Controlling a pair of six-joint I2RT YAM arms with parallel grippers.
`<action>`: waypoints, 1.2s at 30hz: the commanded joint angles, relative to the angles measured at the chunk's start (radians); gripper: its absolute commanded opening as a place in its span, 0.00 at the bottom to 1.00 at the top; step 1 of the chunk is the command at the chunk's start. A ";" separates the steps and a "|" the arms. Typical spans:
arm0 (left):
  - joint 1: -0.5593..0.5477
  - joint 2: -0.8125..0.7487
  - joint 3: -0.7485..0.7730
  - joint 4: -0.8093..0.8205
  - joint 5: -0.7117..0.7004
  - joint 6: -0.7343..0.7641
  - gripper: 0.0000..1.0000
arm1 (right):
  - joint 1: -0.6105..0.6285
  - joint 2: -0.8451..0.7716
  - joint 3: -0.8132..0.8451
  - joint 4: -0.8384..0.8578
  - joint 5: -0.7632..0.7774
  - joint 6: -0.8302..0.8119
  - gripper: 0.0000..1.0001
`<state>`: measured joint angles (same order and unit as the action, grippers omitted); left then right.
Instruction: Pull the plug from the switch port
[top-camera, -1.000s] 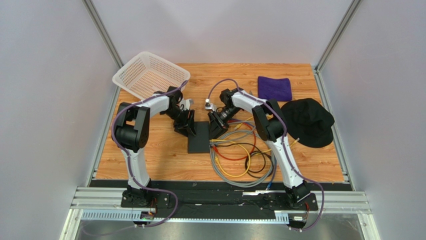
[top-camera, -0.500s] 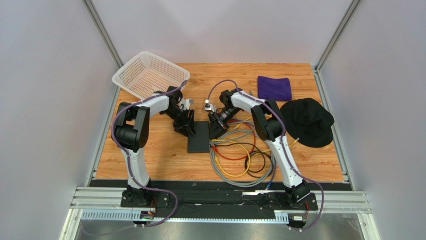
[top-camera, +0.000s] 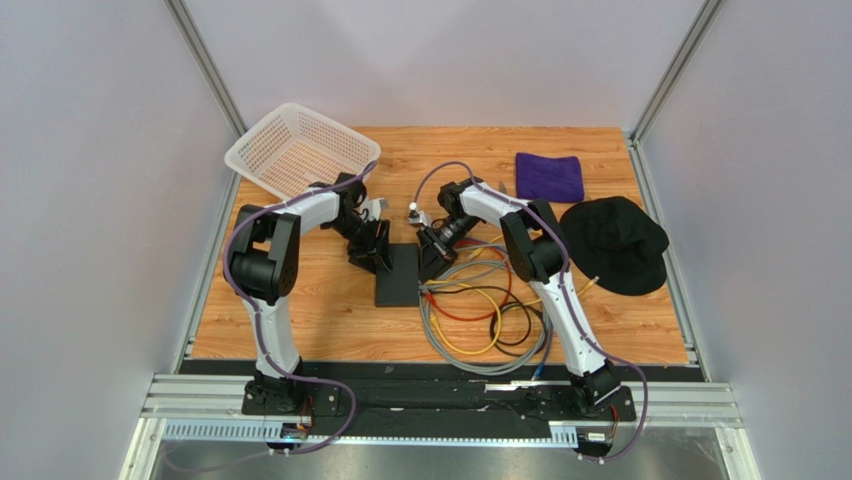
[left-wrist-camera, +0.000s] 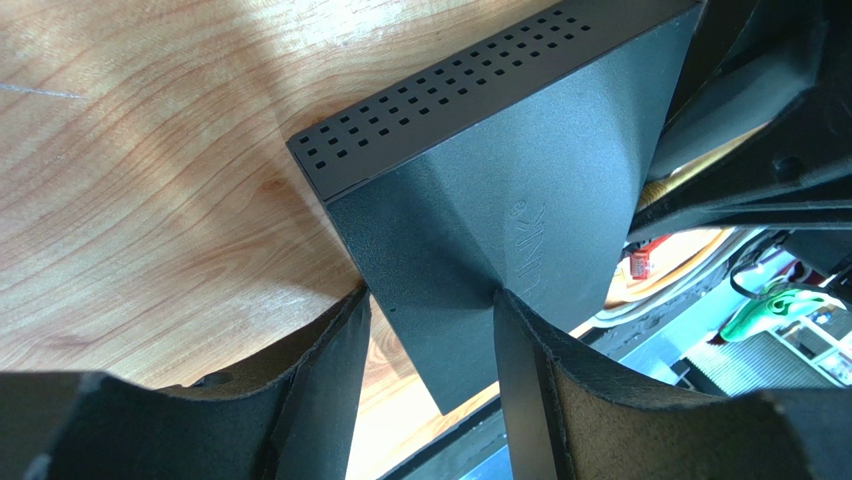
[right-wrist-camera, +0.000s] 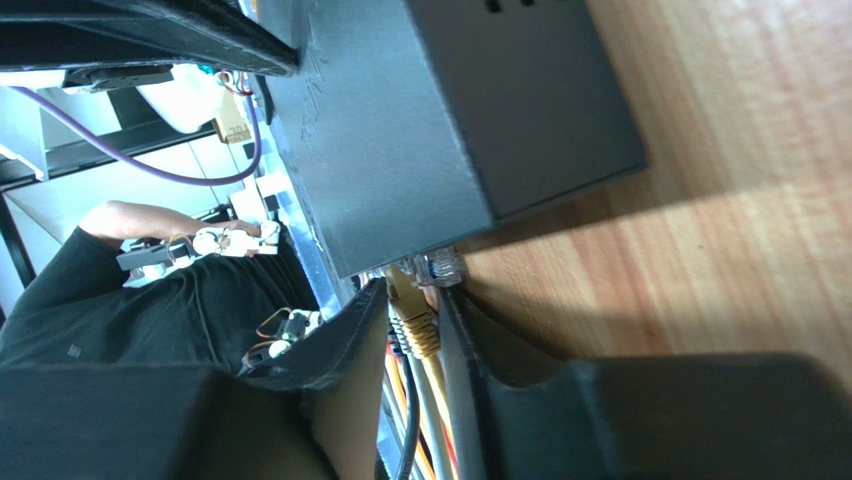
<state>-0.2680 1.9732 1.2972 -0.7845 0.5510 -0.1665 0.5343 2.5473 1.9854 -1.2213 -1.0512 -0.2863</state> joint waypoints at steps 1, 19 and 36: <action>-0.028 0.007 -0.012 0.013 -0.059 0.036 0.59 | 0.041 0.064 -0.002 0.072 0.161 -0.005 0.16; -0.031 0.006 -0.012 0.016 -0.065 0.045 0.59 | 0.010 0.057 -0.031 -0.139 0.053 -0.247 0.00; -0.034 0.009 -0.012 0.016 -0.062 0.055 0.59 | -0.126 0.011 0.027 -0.280 -0.027 -0.350 0.00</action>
<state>-0.2935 1.9717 1.2991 -0.7929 0.5476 -0.1558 0.4816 2.5755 1.9854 -1.3685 -1.1622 -0.5644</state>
